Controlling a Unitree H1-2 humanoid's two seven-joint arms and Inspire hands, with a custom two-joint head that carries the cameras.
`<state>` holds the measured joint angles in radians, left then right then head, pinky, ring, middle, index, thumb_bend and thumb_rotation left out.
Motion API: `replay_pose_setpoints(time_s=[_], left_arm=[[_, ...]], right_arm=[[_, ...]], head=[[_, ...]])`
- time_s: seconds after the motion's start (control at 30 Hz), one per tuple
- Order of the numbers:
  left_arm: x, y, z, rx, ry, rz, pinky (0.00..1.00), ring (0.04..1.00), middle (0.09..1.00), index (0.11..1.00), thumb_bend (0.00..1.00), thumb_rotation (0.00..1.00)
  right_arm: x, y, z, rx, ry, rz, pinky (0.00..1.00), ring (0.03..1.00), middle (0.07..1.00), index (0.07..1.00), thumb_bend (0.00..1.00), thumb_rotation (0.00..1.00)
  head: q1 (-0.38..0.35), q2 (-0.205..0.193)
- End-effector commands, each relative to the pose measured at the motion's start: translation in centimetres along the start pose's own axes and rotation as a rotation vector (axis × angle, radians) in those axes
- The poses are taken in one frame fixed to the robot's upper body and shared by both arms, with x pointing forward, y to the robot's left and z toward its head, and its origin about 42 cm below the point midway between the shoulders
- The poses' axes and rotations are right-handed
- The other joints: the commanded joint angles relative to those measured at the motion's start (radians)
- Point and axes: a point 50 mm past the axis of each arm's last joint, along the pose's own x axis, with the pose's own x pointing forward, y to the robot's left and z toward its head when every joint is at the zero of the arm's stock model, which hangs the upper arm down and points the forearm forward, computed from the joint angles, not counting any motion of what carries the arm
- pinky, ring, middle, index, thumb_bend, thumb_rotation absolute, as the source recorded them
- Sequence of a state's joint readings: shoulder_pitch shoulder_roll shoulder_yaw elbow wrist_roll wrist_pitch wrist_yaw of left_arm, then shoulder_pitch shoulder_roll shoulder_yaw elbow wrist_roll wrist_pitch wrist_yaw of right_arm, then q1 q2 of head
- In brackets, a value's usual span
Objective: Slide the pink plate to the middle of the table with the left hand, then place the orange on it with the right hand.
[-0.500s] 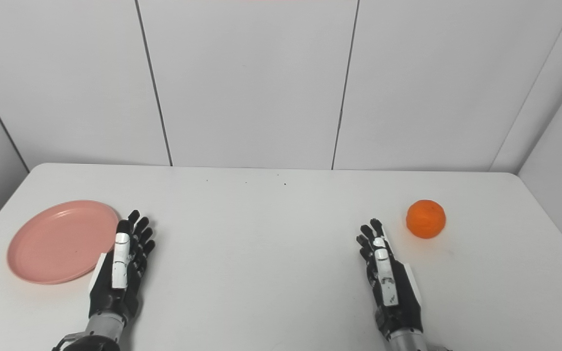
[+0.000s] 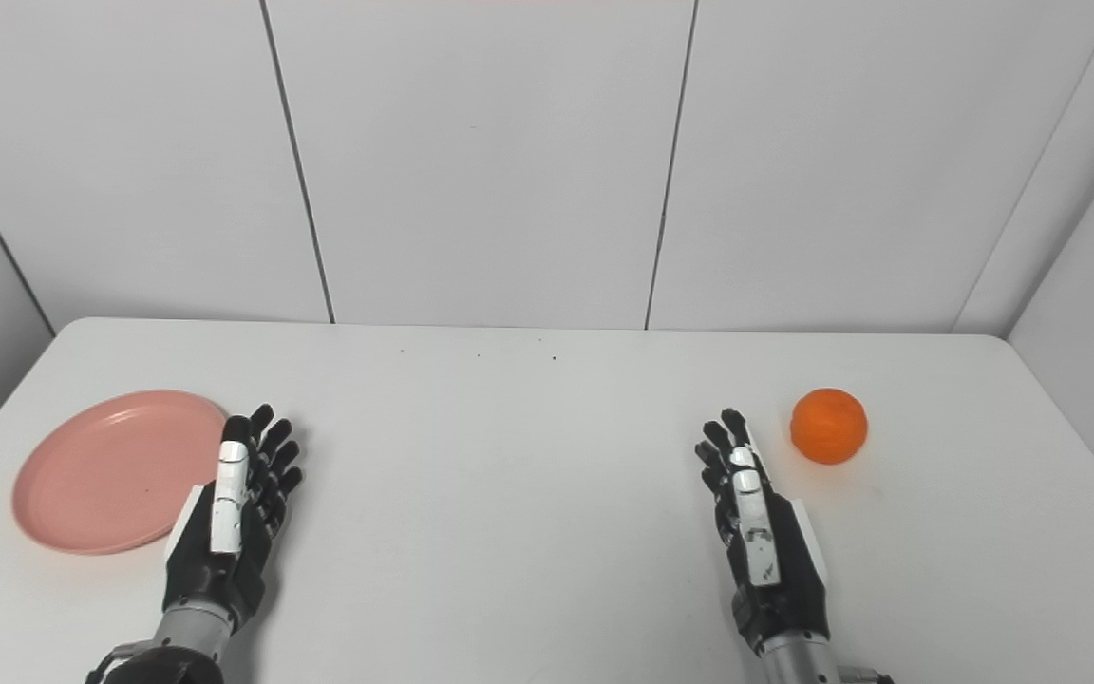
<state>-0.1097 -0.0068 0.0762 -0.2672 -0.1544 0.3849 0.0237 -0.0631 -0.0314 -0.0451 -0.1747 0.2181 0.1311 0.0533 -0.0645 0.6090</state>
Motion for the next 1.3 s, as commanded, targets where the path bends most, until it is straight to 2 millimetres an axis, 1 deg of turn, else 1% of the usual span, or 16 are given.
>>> replay_pose_setpoints(time_s=[0.0,0.17,0.33,0.47,0.53,0.73,0.8,0.83,0.87,0.9,1.0,1.03,1.07,1.1,1.13,1.27], left_arm=[[0.2,-0.3,1.3,-0.006,-0.036,-0.023,1.0,1.0,1.0,1.0,0.71,1.0],[0.4,-0.5,1.2,-0.01,-0.032,-0.028,1.0,1.0,1.0,1.0,0.7,1.0],[0.4,-0.5,1.0,0.0,-0.032,-0.03,1.0,1.0,1.0,1.0,0.7,1.0],[0.4,-0.7,1.0,0.001,-0.026,-0.029,1.0,1.0,1.0,1.0,0.7,1.0],[0.4,-0.9,1.0,-0.001,-0.026,-0.033,1.0,1.0,1.0,1.0,0.71,1.0],[0.4,-2.1,0.0,0.001,-0.032,-0.031,1.0,1.0,1.0,1.0,0.7,1.0],[0.7,-2.5,-0.6,0.018,-0.034,-0.035,1.0,1.0,1.0,1.0,0.7,1.0],[0.8,-2.7,-0.8,0.029,-0.034,-0.036,1.0,1.0,1.0,1.0,0.71,1.0],[1.0,-2.9,-1.1,0.035,-0.034,-0.033,1.0,1.0,1.0,1.0,0.72,1.0],[1.1,-3.1,-1.3,0.035,-0.034,-0.028,1.0,0.997,1.0,1.0,0.73,1.0],[1.5,-3.8,-2.0,0.034,-0.036,-0.014,1.0,0.981,1.0,1.0,0.75,1.0],[1.6,-4.1,-2.3,0.035,-0.034,-0.014,1.0,0.983,1.0,1.0,0.74,1.0],[1.7,-4.2,-2.4,0.037,-0.033,-0.016,1.0,0.987,1.0,1.0,0.74,1.0],[1.8,-4.4,-2.6,0.036,-0.031,-0.018,1.0,0.99,1.0,1.0,0.74,1.0],[1.8,-4.7,-2.7,0.03,-0.03,-0.016,1.0,0.992,1.0,1.0,0.74,1.0],[2.2,-5.4,-3.2,0.007,-0.026,-0.002,1.0,0.98,1.0,1.0,0.72,1.0]], right_arm=[[0.3,0.3,1.5,0.003,-0.04,0.011,1.0,0.949,0.952,0.967,0.71,0.97],[0.4,0.1,1.5,0.01,-0.032,0.007,1.0,0.942,0.942,0.952,0.72,0.96],[0.4,0.1,1.3,0.01,-0.028,0.009,1.0,0.945,0.941,0.954,0.72,0.96],[0.4,-0.2,1.2,0.008,-0.023,0.009,1.0,0.944,0.94,0.958,0.72,0.96],[0.4,-0.5,1.1,0.005,-0.023,0.011,1.0,0.944,0.944,0.961,0.73,0.95],[0.4,-2.1,0.7,0.0,-0.021,0.022,1.0,0.961,0.96,0.973,0.72,0.97],[0.5,-2.9,0.4,-0.002,-0.017,0.028,1.0,0.965,0.965,0.978,0.73,0.97],[0.5,-3.2,0.2,-0.001,-0.015,0.031,1.0,0.966,0.966,0.981,0.73,0.97],[0.6,-3.6,0.0,0.001,-0.014,0.033,1.0,0.966,0.968,0.984,0.73,0.97],[0.7,-3.9,-0.2,0.002,-0.016,0.036,1.0,0.966,0.968,0.985,0.73,0.96],[1.0,-5.0,-0.9,0.0,-0.021,0.043,1.0,0.965,0.969,0.988,0.72,0.97],[1.1,-5.4,-1.2,-0.003,-0.022,0.048,1.0,0.969,0.976,0.993,0.71,0.98],[1.2,-5.7,-1.4,-0.001,-0.022,0.051,1.0,0.975,0.982,0.997,0.71,0.99],[1.3,-6.0,-1.6,0.005,-0.021,0.053,1.0,0.976,0.984,0.998,0.71,1.0],[1.3,-6.2,-1.8,0.013,-0.02,0.057,1.0,0.979,0.988,0.999,0.7,1.0],[1.6,-6.7,-2.4,0.029,-0.01,0.074,1.0,0.997,1.0,1.0,0.74,0.99]], head=[[0.0,-0.002],[0.004,-0.016],[0.005,-0.021],[0.024,-0.026],[0.045,-0.032],[0.16,-0.073],[0.187,-0.094],[0.187,-0.094],[0.208,-0.113],[0.208,-0.113],[0.253,-0.145],[0.279,-0.16],[0.279,-0.16],[0.301,-0.171],[0.304,-0.172],[0.326,-0.187]])
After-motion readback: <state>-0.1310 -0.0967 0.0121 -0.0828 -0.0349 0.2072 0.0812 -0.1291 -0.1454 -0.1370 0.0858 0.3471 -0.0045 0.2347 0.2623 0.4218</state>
